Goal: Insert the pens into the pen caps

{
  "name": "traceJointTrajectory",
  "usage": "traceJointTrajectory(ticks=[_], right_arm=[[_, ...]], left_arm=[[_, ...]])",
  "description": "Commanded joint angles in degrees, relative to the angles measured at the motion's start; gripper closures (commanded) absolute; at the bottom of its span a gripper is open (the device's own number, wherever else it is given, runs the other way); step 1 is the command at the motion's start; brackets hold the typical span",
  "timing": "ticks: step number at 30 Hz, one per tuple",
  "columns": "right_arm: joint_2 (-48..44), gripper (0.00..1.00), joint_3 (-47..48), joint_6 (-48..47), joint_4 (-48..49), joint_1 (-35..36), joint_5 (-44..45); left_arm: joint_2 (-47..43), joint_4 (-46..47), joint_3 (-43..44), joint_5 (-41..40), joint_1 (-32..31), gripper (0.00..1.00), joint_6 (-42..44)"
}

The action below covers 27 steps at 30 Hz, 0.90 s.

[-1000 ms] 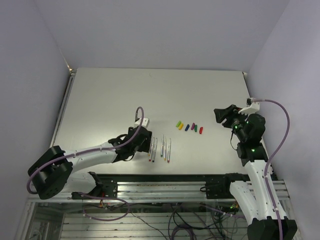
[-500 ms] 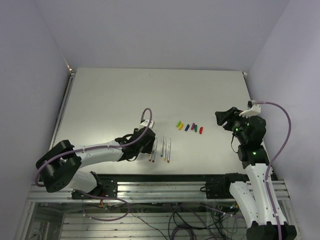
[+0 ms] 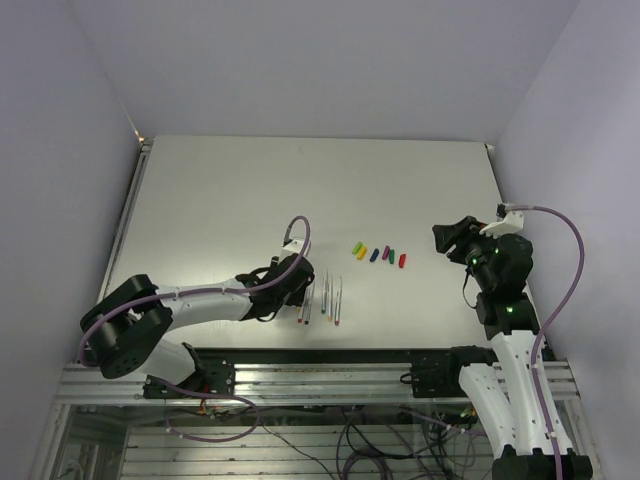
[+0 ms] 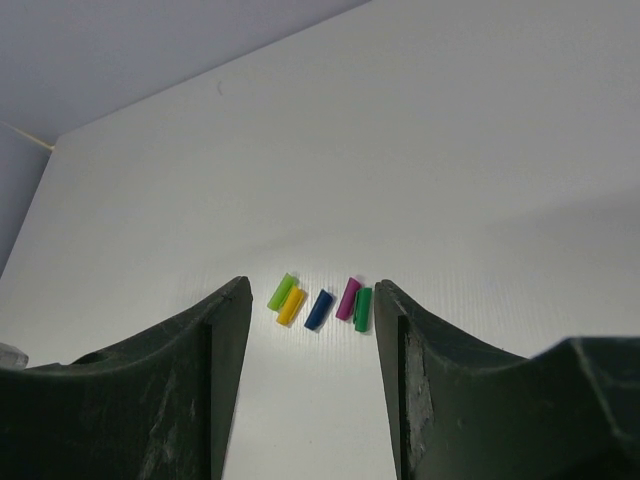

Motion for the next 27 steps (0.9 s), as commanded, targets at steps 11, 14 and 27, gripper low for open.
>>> traceJointTrajectory(ticks=[11, 14, 27], right_arm=[[0.18, 0.48, -0.76, -0.64, 0.24, 0.27, 0.58], [0.35, 0.47, -0.8, -0.62, 0.39, 0.27, 0.36], [1.57, 0.45, -1.83, 0.34, 1.81, 0.26, -1.53]], left_arm=[[2.05, 1.59, 1.87, -0.79, -0.56, 0.47, -0.73], [2.64, 1.7, 2.17, -0.38, -0.59, 0.48, -0.64], [5.3, -4.54, 4.98, -0.75, -0.63, 0.53, -0.78]])
